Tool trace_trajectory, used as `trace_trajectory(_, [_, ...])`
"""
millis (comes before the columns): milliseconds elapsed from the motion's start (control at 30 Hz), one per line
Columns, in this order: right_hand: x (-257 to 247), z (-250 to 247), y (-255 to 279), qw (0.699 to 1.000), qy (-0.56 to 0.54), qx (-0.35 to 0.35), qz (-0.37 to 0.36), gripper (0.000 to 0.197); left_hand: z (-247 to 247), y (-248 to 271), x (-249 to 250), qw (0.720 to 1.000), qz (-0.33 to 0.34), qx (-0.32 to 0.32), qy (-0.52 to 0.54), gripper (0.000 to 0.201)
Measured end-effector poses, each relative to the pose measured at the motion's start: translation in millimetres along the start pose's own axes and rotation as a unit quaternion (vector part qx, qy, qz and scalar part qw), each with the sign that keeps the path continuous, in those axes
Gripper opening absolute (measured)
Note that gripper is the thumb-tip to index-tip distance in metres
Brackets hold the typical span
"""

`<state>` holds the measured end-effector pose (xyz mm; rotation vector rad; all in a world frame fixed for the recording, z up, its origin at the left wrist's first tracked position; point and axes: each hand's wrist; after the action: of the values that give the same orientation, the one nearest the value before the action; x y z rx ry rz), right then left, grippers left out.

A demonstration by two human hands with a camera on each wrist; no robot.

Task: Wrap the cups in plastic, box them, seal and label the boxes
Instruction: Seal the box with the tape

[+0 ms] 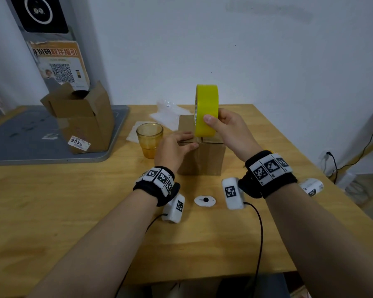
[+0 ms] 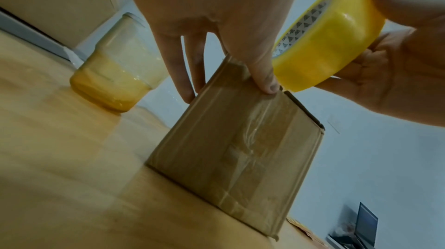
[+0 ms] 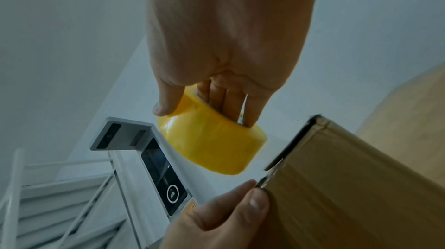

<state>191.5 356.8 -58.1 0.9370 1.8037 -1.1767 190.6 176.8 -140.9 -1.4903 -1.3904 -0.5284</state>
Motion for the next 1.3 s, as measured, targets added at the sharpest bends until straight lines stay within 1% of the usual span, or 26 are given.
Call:
trace_trajectory(33, [-3,0,2,1.000,-0.003,-0.001,0.002,0.034,1,0,1,1.000,-0.001,0.001,-0.009,0.036])
trace_trajectory(67, [-5,1,4,1.000,-0.003,-0.001,0.004,0.041,3,-1,1,1.000,-0.001,0.005,-0.014,0.035])
trace_trajectory(167, [-10,1,12,1.000,-0.015,0.009,0.024,0.072,9,-6,0,1.000,-0.010,0.021,-0.020,0.031])
trace_trajectory(200, [-10,1,14,0.999,-0.024,0.010,0.035,0.076,11,-7,0,0.999,-0.012,0.020,-0.026,0.031])
trace_trajectory(233, [-10,1,17,0.998,-0.032,0.011,0.048,0.074,14,-9,0,1.000,-0.011,0.017,-0.022,0.031])
trace_trajectory(333, [-8,-3,27,0.993,-0.061,0.035,0.097,0.060,14,-15,0,1.000,-0.002,-0.012,-0.011,0.034])
trace_trajectory(400, [-6,-6,29,0.989,-0.082,0.050,0.115,0.055,9,-16,1,0.998,0.011,-0.053,-0.006,0.035])
trace_trajectory(433, [-7,-6,29,0.988,-0.085,0.054,0.121,0.057,5,-17,0,0.997,0.022,-0.074,-0.002,0.033])
trace_trajectory(467, [-9,-6,28,0.987,-0.082,0.057,0.125,0.063,3,-18,-1,0.996,0.034,-0.086,0.003,0.032])
trace_trajectory(533, [-14,-3,26,0.987,-0.072,0.056,0.133,0.077,3,-19,-4,0.995,0.045,-0.089,-0.001,0.030])
trace_trajectory(567, [-18,-1,25,0.987,-0.066,0.052,0.137,0.080,4,-20,-5,0.996,0.044,-0.083,-0.004,0.029])
trace_trajectory(633, [-23,0,23,0.989,-0.048,0.046,0.133,0.076,9,-23,-9,0.996,0.048,-0.075,-0.011,0.028])
trace_trajectory(733, [-34,-1,23,0.988,-0.055,0.049,0.134,0.055,16,-26,-15,0.997,0.047,-0.062,-0.023,0.028])
trace_trajectory(833, [-41,-7,29,0.986,-0.064,0.038,0.147,0.046,19,-27,-13,0.997,0.042,-0.049,-0.036,0.027])
trace_trajectory(900, [-40,-9,36,0.983,-0.053,0.025,0.174,0.045,19,-25,-10,0.997,0.044,-0.049,-0.037,0.028])
trace_trajectory(1000, [-33,-8,48,0.976,-0.040,0.011,0.214,0.059,19,-25,-11,0.996,0.060,-0.049,-0.041,0.029])
trace_trajectory(1100, [-29,-4,56,0.971,-0.041,-0.004,0.234,0.059,18,-25,-12,0.995,0.060,-0.053,-0.051,0.031])
trace_trajectory(1167, [-25,-2,59,0.971,-0.039,-0.009,0.237,0.055,17,-24,-11,0.995,0.062,-0.054,-0.058,0.031])
trace_trajectory(1233, [-22,-1,61,0.968,-0.049,-0.011,0.244,0.043,16,-23,-8,0.995,0.065,-0.056,-0.055,0.032])
trace_trajectory(1300, [-17,1,64,0.966,-0.061,-0.015,0.252,0.037,14,-22,-6,0.995,0.060,-0.057,-0.052,0.033])
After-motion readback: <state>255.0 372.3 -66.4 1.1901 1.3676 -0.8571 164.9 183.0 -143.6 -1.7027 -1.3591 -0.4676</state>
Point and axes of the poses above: each hand's wrist, its own y-axis away from the middle knuckle, its own z-axis out of the palm, x = y × z, and after that the axes turned 3 degrees about -x, right-handed
